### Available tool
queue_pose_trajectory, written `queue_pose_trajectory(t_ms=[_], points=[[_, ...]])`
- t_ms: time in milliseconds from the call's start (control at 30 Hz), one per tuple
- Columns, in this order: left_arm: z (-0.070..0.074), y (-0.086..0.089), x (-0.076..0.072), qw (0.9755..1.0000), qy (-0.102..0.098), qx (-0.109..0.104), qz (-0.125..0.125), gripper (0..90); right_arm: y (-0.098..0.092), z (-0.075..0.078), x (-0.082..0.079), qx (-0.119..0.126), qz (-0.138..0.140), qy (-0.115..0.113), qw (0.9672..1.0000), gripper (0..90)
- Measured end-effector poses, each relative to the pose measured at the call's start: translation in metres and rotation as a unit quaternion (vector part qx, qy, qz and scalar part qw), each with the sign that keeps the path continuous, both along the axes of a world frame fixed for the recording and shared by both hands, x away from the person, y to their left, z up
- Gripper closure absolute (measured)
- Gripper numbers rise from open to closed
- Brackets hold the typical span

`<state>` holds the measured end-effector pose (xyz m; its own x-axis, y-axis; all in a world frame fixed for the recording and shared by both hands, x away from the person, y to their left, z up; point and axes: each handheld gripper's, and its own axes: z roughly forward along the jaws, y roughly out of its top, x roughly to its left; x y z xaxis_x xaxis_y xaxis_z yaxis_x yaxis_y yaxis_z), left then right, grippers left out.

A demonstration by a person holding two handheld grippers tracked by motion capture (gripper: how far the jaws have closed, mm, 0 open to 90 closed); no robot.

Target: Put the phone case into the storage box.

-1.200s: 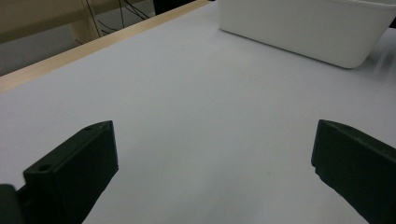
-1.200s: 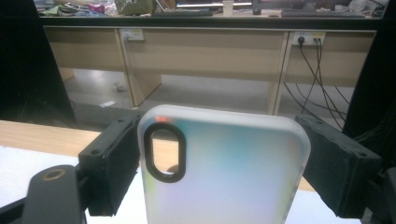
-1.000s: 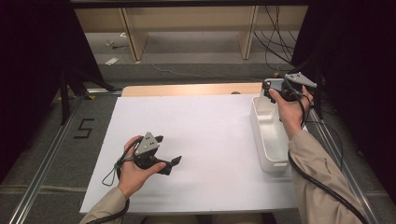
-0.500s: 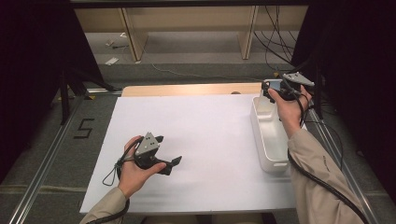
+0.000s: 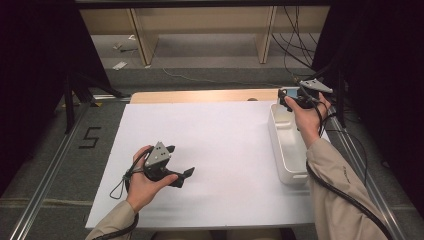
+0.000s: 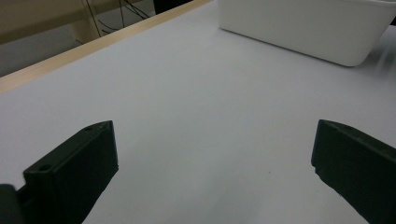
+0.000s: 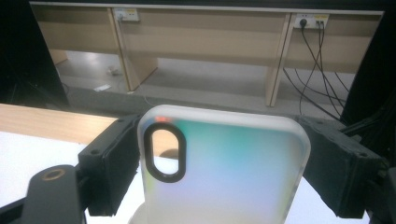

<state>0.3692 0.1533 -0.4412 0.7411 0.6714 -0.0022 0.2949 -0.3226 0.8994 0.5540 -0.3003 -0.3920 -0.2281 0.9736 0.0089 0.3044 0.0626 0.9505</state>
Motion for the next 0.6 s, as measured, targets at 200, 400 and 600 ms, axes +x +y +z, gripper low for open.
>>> queue_pose_trajectory(t_ms=[200,400,600], points=[[0.0,0.0,0.0,1.0,0.001,0.001,0.0,0.0,0.0,-0.003,0.002,-0.003,-0.001,0.005,1.0,18.3],[0.0,0.0,0.0,1.0,0.0,0.0,0.0,0.0,0.001,-0.008,0.004,-0.009,-0.001,0.012,0.9999,18.3],[0.0,0.0,0.0,1.0,0.0,0.0,0.0,0.0,0.003,-0.011,0.005,-0.014,0.0,0.018,0.9997,18.3]])
